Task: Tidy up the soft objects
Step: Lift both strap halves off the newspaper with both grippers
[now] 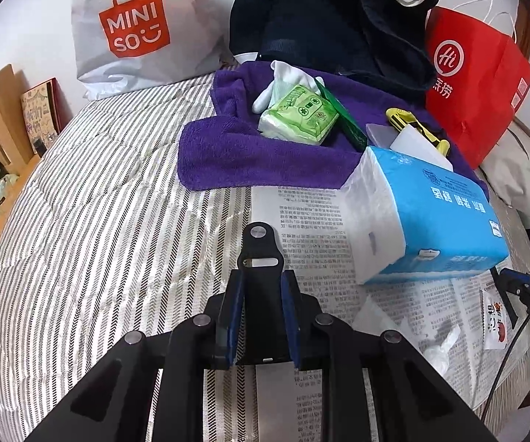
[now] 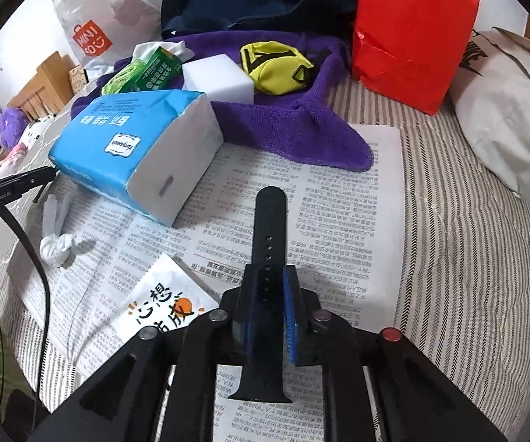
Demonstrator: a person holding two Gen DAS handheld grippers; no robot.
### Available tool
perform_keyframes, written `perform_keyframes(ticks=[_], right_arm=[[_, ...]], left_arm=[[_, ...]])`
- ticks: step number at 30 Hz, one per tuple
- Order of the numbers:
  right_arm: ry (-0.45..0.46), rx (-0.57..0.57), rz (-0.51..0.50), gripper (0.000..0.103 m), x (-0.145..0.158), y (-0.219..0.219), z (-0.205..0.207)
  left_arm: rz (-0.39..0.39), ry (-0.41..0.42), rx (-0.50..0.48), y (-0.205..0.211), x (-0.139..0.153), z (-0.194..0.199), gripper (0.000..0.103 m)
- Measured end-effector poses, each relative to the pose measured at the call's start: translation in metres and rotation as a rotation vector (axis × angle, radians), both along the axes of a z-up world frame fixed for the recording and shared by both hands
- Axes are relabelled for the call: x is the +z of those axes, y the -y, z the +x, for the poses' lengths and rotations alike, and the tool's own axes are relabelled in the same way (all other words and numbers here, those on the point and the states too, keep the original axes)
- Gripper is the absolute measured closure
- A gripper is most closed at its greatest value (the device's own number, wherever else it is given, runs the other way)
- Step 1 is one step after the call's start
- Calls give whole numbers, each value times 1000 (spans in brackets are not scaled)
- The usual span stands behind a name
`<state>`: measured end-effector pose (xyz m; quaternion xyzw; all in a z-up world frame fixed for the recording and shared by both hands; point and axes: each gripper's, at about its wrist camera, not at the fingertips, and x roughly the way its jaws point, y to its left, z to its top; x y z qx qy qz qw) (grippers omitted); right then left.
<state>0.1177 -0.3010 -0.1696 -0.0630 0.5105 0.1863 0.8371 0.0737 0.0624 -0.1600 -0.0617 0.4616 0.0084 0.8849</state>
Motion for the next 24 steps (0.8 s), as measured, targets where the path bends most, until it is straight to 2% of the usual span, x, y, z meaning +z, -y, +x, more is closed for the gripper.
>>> perform_keyframes(ticks=[1, 2, 6, 9, 15, 17, 22, 24], right_arm=[[-15, 11, 26, 68, -1, 0, 0], [-14, 19, 41, 61, 0, -1, 0], [33, 26, -20, 60, -3, -11, -3], [44, 16, -28, 60, -4, -12, -2], [63, 4, -38, 66, -4, -9, -1], [72, -19, -41, 76, -4, -7, 0], [92, -16, -61, 82, -5, -10, 1], [84, -19, -53, 82, -4, -9, 2]], left_arm=[[-2, 0, -2, 0, 0, 0, 83], [-3, -3, -5, 1, -1, 1, 83], [-7, -27, -12, 1, -9, 1, 83], [-5, -22, -13, 2, -9, -1, 82], [52, -34, -36, 12, -9, -1, 79], [60, -39, -41, 14, -9, -2, 79], [95, -22, -48, 19, -11, -2, 83], [86, -30, -48, 17, -10, -1, 83]])
